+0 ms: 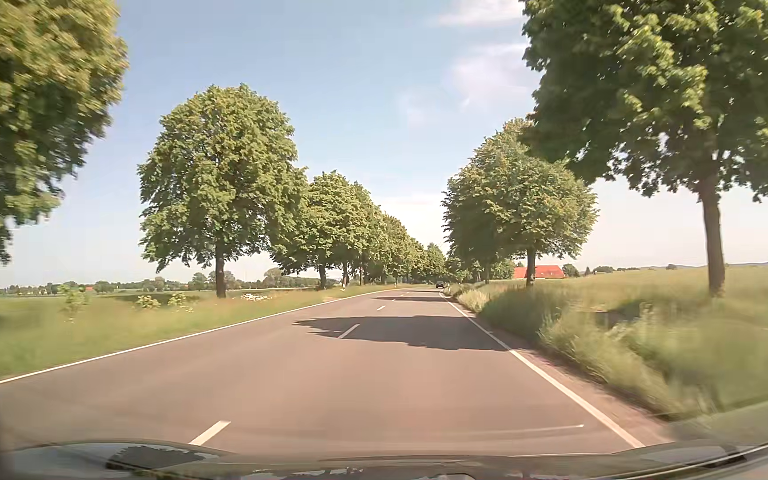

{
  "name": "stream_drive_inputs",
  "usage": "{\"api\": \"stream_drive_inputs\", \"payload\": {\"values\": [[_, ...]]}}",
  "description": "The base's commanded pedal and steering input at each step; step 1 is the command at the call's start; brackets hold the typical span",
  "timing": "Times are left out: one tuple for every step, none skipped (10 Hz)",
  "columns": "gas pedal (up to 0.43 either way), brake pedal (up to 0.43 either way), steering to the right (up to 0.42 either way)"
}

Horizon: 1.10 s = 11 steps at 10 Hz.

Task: Follow the waypoints while adhering to traffic rules and regulations

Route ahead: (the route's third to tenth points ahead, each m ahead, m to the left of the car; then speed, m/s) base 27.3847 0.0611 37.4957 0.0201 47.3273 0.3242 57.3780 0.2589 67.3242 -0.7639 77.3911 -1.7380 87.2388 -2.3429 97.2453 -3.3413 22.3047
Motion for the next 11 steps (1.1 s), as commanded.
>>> {"api": "stream_drive_inputs", "payload": {"values": [[0.228,0.0,0.002],[0.228,0.0,0.003],[0.228,0.0,0.003],[0.228,0.0,0.003],[0.228,0.0,0.003],[0.228,0.0,0.003],[0.228,0.0,0.003],[0.228,0.0,0.004],[0.228,0.0,0.004],[0.228,0.0,0.004],[0.228,0.0,0.004]]}}
